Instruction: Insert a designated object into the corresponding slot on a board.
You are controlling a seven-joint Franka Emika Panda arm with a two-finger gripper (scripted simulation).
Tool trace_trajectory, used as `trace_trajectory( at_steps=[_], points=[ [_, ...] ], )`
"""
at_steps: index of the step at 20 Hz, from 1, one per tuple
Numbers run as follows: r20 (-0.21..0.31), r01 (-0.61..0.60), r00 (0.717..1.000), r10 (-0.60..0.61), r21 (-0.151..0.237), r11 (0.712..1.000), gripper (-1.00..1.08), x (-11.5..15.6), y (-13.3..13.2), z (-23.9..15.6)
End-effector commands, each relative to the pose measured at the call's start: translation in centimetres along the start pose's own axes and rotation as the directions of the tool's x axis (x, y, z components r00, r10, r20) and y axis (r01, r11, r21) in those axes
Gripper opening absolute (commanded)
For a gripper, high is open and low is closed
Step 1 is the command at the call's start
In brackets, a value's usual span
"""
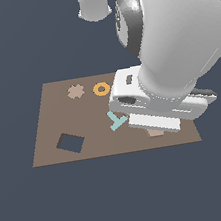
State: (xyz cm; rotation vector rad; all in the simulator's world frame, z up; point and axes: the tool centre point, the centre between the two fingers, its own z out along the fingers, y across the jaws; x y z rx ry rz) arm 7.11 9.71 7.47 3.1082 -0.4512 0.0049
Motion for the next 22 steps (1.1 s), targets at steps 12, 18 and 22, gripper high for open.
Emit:
trace_trajectory(
  at_steps=[12, 18, 22],
  points=[
    [0.003, -0.067, 0.998, 0.067, 0.0, 0.998, 1.0, 1.7, -2.5, 2.5],
    [0.004, -0.066, 0.998, 0.066, 0.0, 0.998, 1.0, 1.7, -2.5, 2.7],
    [0.004, -0.067, 0.998, 0.067, 0.0, 0.998, 1.0, 1.7, -2.5, 3.8]
  ],
)
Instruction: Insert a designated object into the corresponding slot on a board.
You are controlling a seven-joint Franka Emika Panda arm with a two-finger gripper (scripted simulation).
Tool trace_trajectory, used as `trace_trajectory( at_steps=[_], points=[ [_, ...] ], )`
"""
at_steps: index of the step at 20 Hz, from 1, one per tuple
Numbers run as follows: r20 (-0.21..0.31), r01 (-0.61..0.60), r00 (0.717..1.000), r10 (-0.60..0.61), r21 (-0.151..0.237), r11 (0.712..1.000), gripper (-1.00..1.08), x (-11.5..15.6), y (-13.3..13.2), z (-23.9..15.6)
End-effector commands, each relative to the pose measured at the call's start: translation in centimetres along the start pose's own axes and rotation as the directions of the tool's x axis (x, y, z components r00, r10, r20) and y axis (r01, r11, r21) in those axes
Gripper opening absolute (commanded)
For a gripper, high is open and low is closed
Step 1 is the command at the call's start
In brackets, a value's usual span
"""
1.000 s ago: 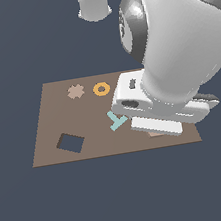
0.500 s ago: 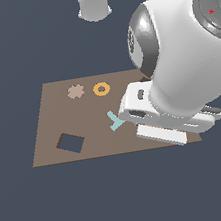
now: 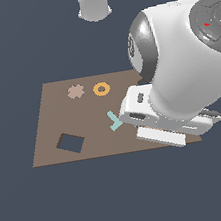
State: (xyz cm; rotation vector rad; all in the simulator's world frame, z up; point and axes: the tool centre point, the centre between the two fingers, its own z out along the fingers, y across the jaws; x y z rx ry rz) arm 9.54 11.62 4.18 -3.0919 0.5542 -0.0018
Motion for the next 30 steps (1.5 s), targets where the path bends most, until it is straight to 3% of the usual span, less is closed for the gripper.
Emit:
trace_trajectory(
  at_steps=[1, 4, 5, 30],
  points=[
    [0.001, -0.001, 1.0, 0.001, -0.001, 1.0, 1.0, 0.0, 0.0, 0.8],
    [0.001, -0.001, 1.0, 0.001, -0.001, 1.0, 1.0, 0.0, 0.0, 1.2],
    [0.001, -0.001, 1.0, 0.001, -0.001, 1.0, -1.0, 0.0, 0.0, 1.2],
    [0.002, 0.0, 1.0, 0.0, -0.001, 1.0, -1.0, -1.2, 0.3, 0.8]
  ],
)
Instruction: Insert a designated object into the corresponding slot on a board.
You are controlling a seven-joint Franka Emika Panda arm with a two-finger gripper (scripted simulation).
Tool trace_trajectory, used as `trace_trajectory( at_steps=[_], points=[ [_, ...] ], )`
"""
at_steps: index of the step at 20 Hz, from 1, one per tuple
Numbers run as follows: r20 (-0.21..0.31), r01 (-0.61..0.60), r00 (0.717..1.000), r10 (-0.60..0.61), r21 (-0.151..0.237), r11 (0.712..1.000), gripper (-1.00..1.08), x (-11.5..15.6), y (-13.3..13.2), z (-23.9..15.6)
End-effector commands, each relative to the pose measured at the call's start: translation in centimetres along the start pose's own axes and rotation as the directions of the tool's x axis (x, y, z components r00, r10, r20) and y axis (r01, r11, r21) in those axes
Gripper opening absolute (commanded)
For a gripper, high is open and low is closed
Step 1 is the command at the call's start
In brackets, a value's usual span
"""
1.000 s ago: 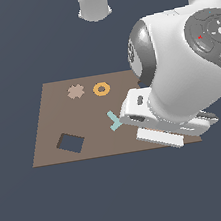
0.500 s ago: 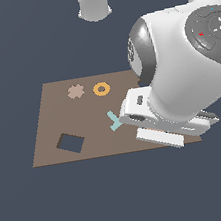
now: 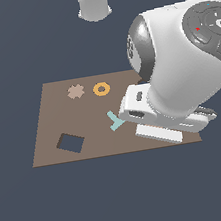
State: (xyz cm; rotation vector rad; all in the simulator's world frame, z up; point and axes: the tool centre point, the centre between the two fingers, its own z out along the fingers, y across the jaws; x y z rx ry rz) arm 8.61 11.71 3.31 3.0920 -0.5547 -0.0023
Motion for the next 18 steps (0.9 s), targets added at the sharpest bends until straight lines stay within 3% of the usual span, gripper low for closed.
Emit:
trace_trajectory(
  at_steps=[1, 9, 18],
  points=[
    [0.0, 0.0, 1.0, 0.0, 0.0, 1.0, -1.0, -0.5, 0.1, -0.1],
    [0.0, 0.001, 1.0, -0.001, 0.0, 1.0, -1.0, -3.6, 0.9, -0.2],
    [0.0, 0.002, 1.0, -0.002, 0.001, 1.0, -1.0, -9.3, 2.2, -0.4]
  ],
)
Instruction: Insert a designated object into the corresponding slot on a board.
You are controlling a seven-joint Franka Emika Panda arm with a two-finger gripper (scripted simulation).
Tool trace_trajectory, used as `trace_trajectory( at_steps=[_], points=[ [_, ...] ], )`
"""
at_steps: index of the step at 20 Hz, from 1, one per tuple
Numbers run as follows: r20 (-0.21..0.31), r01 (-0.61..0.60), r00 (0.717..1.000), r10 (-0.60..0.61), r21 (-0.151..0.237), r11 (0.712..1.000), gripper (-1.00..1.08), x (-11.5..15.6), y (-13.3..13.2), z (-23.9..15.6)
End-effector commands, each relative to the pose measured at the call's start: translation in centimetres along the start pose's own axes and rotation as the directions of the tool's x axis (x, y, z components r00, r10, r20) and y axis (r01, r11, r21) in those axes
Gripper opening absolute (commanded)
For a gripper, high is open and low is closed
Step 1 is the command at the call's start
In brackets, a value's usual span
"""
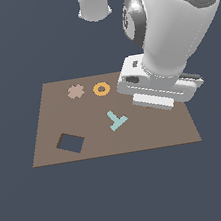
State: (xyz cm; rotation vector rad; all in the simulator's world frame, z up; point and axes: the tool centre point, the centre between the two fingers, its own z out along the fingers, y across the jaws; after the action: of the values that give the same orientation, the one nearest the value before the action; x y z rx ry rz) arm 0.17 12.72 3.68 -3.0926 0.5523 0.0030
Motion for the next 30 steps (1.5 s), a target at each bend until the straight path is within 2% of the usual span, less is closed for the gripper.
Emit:
trace_trajectory(
  at_steps=[1, 7, 13, 28, 29, 30],
  points=[
    [0.0, 0.001, 1.0, -0.001, 0.0, 1.0, -1.0, -1.6, 0.4, -0.1],
    [0.0, 0.001, 1.0, -0.001, 0.001, 1.0, -1.0, -4.7, 1.1, -0.2],
    [0.0, 0.001, 1.0, -0.001, 0.001, 1.0, -1.0, -6.6, 1.5, -0.3],
    [0.0, 0.001, 1.0, -0.001, 0.001, 1.0, -1.0, -7.8, 1.7, 0.7],
    [0.0, 0.001, 1.0, -0.001, 0.001, 1.0, 1.0, -7.8, 1.7, 0.7],
    [0.0, 0.001, 1.0, -0.001, 0.001, 1.0, 1.0, -7.8, 1.7, 0.7]
  ],
)
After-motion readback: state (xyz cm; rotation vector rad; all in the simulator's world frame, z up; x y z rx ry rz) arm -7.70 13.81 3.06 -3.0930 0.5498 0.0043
